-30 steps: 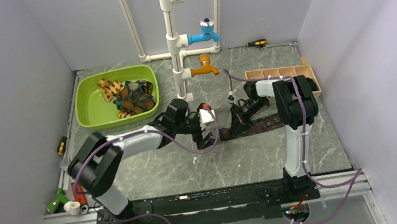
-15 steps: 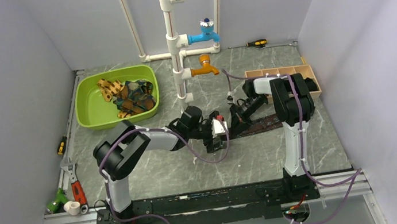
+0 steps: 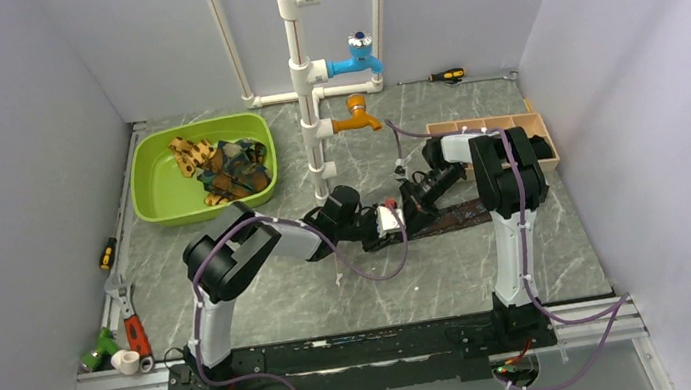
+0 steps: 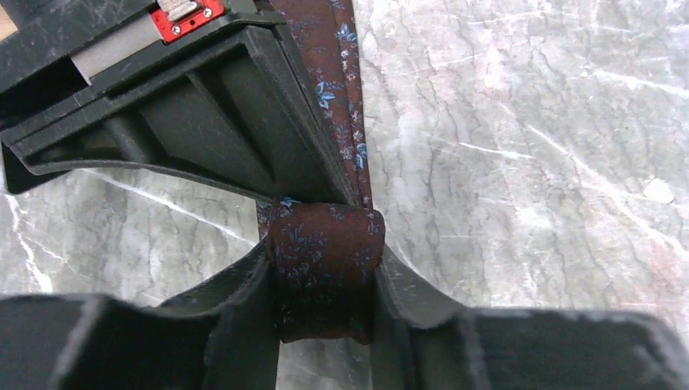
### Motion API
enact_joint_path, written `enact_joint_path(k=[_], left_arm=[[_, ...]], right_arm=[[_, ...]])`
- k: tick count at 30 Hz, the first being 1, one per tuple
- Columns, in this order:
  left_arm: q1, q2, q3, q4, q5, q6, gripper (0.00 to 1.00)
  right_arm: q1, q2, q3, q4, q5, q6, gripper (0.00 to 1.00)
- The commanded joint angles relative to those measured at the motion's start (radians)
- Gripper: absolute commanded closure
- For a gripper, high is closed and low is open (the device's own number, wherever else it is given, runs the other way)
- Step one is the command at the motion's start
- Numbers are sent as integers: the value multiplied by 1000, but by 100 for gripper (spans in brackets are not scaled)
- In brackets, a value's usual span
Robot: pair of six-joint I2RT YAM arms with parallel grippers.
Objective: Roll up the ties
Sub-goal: Roll the tie at the center of the board.
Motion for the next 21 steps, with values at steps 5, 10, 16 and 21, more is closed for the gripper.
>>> enact_joint_path(k=[5, 10, 16, 21], left_arm=[[48, -24, -14, -226, 21, -109, 86], [91, -60, -62, -355, -3, -141, 89], [93, -74, -24, -521, -71, -131, 87], [72, -64, 38, -635, -130, -137, 85]], right_arm=[[-28, -97, 10, 33, -40, -84, 85], [-67, -204, 0, 16, -101, -80, 63], [-60, -212, -13, 49, -107, -29, 54], [-18, -223, -50, 167, -127, 67, 49]])
